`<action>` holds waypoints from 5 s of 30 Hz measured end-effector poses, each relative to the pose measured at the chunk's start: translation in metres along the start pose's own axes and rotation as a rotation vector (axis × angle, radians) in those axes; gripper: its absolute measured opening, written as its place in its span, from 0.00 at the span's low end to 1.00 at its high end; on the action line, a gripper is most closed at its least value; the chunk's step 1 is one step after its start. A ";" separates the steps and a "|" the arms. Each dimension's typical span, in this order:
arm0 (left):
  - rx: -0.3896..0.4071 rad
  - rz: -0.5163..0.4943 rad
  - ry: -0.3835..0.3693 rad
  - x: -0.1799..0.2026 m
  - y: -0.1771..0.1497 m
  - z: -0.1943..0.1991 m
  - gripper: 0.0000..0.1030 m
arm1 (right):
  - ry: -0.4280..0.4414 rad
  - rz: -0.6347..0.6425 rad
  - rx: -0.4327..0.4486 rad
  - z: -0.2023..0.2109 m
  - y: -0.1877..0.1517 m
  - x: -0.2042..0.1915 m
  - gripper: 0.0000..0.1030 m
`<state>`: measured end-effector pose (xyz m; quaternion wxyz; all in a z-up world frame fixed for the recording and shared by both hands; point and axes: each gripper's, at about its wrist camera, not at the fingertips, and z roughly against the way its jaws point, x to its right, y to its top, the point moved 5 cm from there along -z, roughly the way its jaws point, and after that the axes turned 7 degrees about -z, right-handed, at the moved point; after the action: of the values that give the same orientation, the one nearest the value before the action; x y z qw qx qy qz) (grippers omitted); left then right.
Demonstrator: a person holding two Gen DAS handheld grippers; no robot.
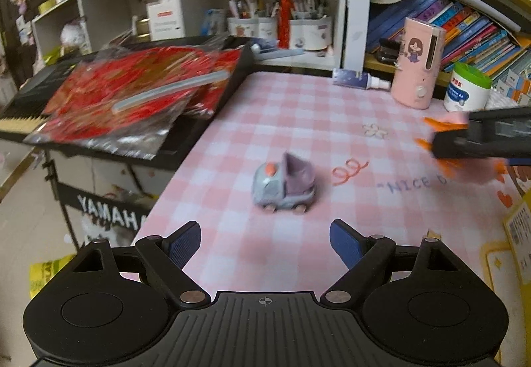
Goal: Organize objects
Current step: 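Grasp the grey toy car with the left tool while the right grasps the pink chick, then carry the toy car and pink chick in both tools toward the yellow box, then lower both tools into the yellow box and open both grippers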
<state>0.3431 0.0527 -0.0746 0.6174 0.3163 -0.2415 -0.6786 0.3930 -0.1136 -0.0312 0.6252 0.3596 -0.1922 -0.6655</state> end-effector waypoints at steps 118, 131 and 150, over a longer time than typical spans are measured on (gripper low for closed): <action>0.104 -0.284 -0.503 0.111 -0.150 0.234 0.61 | -0.308 -0.295 -0.021 0.276 -0.268 0.103 0.76; 0.184 -0.313 -0.527 0.156 -0.116 0.231 0.61 | -0.325 -0.288 0.013 0.272 -0.234 0.144 0.76; 0.316 -0.284 -0.479 0.244 -0.033 0.206 0.61 | -0.280 -0.173 0.242 0.273 -0.105 0.224 0.76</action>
<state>0.1615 -0.1980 0.0107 0.3855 0.2698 -0.4358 -0.7672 0.1332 -0.3689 0.0240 0.4852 0.3512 -0.3242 -0.7322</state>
